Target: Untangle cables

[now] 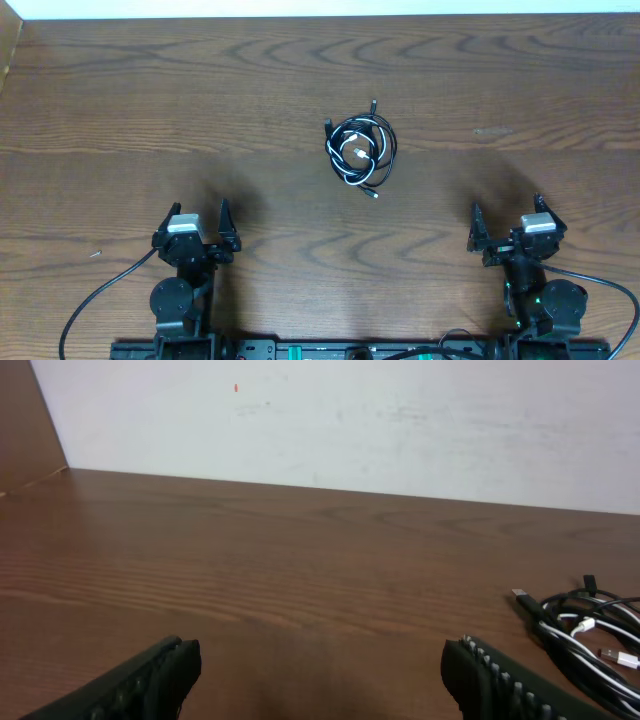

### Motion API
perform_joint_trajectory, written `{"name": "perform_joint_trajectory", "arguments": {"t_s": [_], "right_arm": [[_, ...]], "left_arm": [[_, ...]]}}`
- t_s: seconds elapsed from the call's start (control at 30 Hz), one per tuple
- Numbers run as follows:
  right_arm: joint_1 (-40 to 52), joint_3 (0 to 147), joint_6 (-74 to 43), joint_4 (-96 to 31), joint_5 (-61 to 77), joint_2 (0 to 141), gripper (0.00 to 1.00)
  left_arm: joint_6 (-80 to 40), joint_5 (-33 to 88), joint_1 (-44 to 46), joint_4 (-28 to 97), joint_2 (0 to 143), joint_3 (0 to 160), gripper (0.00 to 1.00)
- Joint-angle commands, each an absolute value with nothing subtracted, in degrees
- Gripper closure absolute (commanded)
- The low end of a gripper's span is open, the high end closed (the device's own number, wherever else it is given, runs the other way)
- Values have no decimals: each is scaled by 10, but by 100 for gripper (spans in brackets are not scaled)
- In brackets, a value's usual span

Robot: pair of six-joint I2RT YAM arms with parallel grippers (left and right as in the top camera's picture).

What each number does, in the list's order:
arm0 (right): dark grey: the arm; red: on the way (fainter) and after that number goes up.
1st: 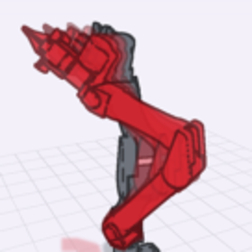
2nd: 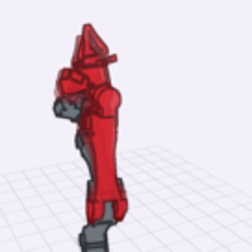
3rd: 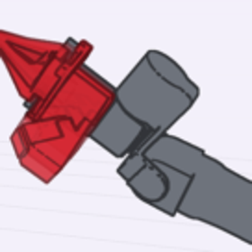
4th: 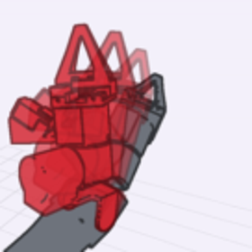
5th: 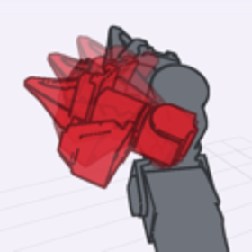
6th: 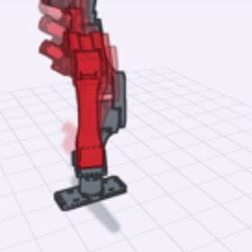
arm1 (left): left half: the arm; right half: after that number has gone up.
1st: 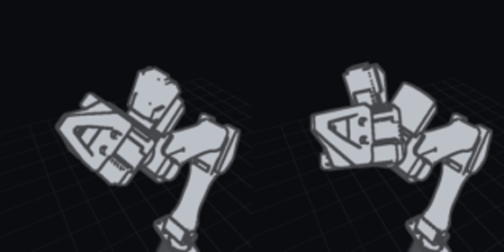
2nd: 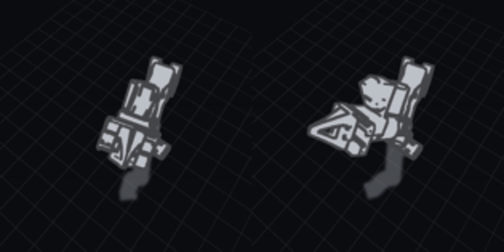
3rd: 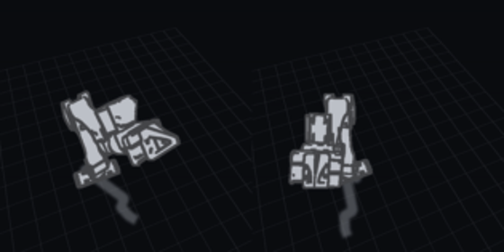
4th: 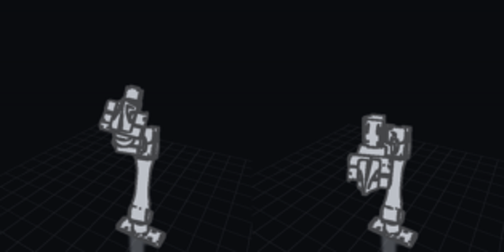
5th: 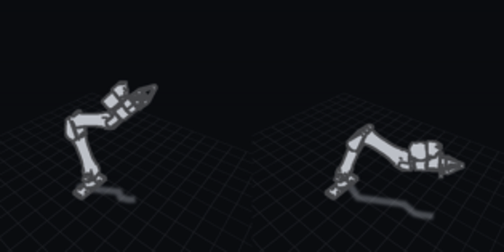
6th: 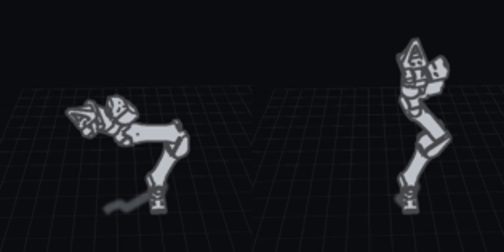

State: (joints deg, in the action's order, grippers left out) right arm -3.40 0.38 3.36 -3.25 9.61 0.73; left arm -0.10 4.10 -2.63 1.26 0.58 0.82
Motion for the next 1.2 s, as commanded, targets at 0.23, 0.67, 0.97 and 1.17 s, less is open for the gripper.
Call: {"name": "perform_joint_trajectory", "arguments": {"t_s": [0.23, 0.67, 0.97, 1.17], "right_arm": [[-29, 3, 29, -33, 89, 8, 1], [-29, 4, 135, -30, 92, 8, 1], [-29, 29, 144, -28, 126, 8, 1], [-29, 54, 144, -28, 141, 10, 1]], "left_arm": [[4, 26, -30, 38, 3, 2, 16], [4, 52, -30, 38, 3, 11, 16], [5, 86, -30, 38, 3, 23, 16], [21, 114, -30, 39, 26, 55, 16]]}}
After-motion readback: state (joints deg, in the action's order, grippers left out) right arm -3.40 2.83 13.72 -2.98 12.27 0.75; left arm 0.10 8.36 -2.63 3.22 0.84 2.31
